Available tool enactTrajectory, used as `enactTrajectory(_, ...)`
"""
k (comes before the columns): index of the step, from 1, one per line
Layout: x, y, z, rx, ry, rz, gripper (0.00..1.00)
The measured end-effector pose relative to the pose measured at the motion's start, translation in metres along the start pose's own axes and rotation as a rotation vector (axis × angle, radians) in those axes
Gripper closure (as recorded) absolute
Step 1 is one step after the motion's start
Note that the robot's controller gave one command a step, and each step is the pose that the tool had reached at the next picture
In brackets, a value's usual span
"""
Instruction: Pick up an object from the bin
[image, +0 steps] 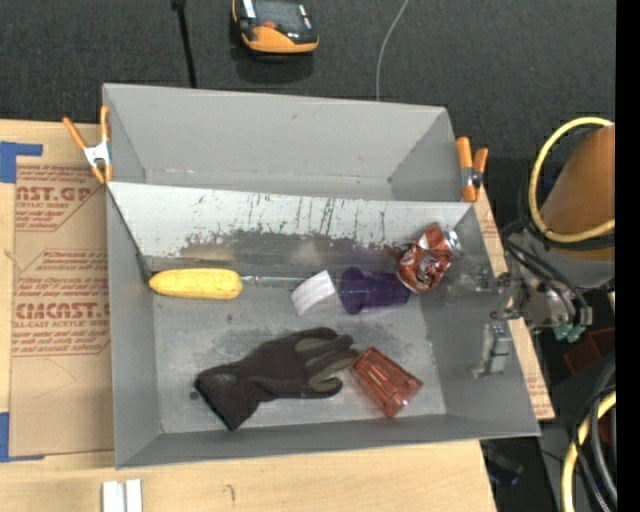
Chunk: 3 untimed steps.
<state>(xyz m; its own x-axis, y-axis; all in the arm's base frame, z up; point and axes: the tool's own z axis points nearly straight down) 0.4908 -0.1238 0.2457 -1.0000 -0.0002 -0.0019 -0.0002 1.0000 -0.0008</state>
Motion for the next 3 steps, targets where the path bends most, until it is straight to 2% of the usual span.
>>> enactTrajectory(1,0.005,0.039,0.080,0.000,-0.004,-0.050,0.00)
enactTrajectory(2,0.003,0.082,0.085,-0.003,-0.001,-0.032,0.00)
enactTrajectory(3,0.006,0.112,0.119,-0.001,0.001,-0.125,0.00)
